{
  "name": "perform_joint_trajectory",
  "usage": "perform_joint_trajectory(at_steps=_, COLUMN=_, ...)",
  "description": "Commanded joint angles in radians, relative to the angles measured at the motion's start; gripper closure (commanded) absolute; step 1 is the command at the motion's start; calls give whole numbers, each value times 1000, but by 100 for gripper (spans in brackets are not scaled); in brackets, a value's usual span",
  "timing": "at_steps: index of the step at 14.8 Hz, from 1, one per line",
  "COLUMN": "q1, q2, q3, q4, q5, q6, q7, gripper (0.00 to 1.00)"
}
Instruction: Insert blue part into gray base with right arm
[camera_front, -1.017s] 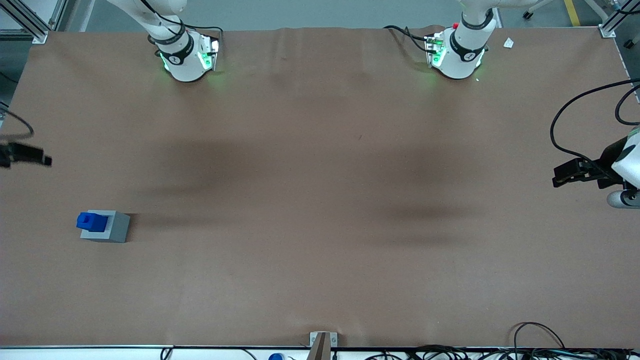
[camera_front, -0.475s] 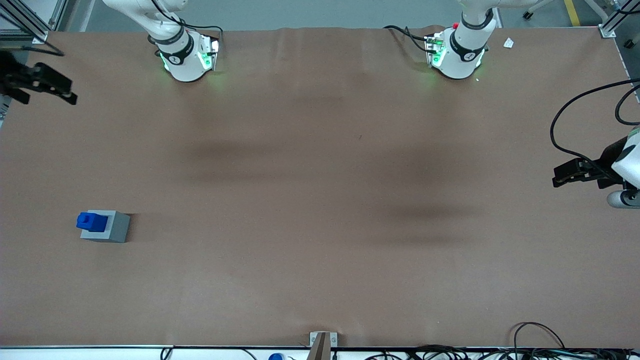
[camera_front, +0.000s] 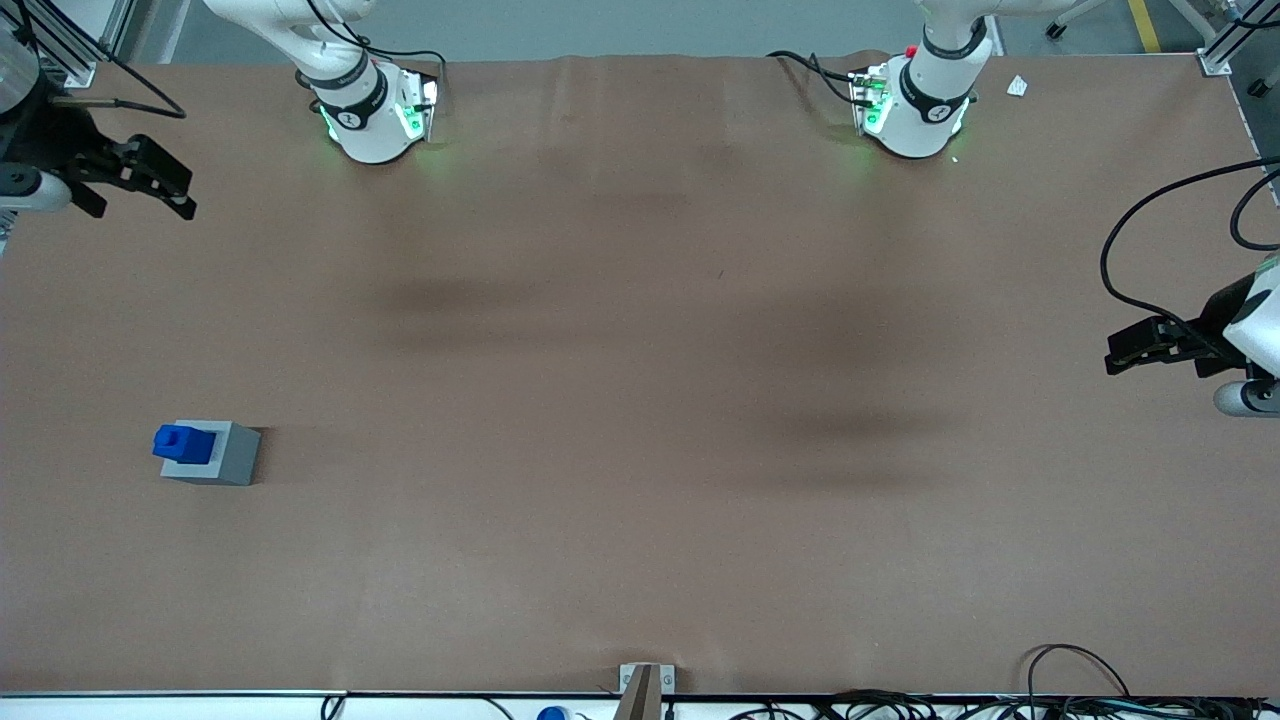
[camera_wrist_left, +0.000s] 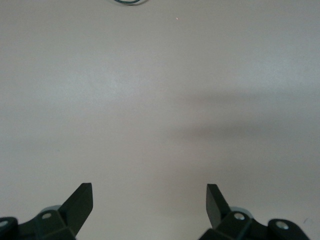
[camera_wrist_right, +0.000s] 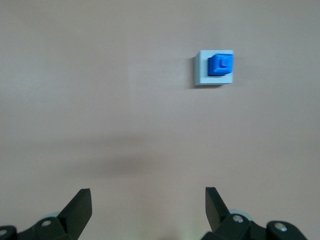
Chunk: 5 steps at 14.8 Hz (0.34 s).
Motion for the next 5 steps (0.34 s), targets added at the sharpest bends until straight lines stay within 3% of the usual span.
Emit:
perform_joint_trajectory(at_steps=1, q1=-53, q2=-38, q3=-9, q4=-42, q5=0, q6=29, q7=-9, gripper=0)
perform_joint_trajectory(at_steps=5, q1=-67, q2=-5, q3=-9, q4=17, q5=0, q6=9, q7=-26, gripper=0)
